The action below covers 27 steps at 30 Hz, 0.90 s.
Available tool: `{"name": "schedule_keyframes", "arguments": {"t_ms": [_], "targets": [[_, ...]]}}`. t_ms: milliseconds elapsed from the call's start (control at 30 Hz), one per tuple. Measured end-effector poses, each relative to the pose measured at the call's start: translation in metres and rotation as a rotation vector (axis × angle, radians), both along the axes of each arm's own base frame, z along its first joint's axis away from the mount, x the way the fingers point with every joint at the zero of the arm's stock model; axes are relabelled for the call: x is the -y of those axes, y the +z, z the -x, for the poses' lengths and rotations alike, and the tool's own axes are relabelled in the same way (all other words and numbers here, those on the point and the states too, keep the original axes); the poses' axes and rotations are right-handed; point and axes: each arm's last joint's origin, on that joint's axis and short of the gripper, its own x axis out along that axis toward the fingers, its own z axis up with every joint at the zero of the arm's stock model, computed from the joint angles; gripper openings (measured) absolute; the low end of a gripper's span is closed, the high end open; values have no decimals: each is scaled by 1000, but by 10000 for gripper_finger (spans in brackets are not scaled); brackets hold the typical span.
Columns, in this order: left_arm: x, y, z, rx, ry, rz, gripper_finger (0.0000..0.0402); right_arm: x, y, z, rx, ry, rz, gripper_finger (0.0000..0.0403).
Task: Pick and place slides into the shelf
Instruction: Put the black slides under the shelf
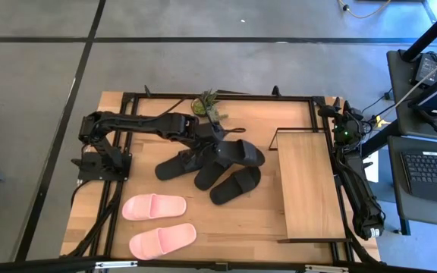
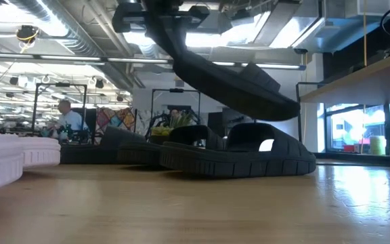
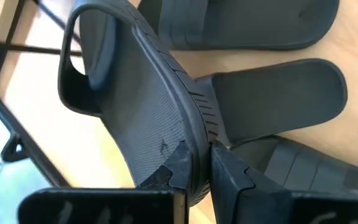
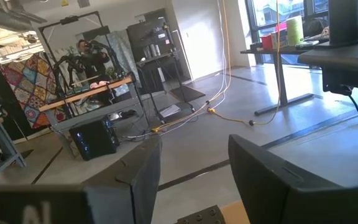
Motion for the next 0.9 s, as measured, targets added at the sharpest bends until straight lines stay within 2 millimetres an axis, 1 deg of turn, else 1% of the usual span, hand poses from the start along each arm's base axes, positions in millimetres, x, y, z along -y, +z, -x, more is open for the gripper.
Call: {"name": "schedule_keyframes", "arguments": {"t_ms": [233,367,433,500,567,633,667,767,800,867,900], "targets": [[1,2,-5,53,-65,1,26,0,0,0,-1,0,0,188],[-2,-5,-11,39,-77,6,26,0,0,0,-1,0,0,188],[-6,-10,-17,53,-72,11,26,0,0,0,-5,0,-1,188],[-9,-17,-22,42,-58,14,26,0,0,0,-5,0,-1,188],[-12,-24,-33,77,-50,11,26,0,0,0,-3,3,0,188],[-14,-36,-39,54,-48,13,26,0,0,0,-14,6,-2,188],[-14,-40,-45,73,-51,8,26,0,0,-1,-25,12,-4,188],[-15,-51,-53,70,-70,-4,25,0,0,-1,-41,30,-8,188],[-15,-53,-58,103,-67,-12,25,0,0,-2,-44,44,-9,188],[-15,-59,-62,101,-68,-11,25,0,0,-2,-57,43,-11,188],[-16,-61,-66,128,-67,-14,25,0,0,-2,-58,53,-11,188]]}}
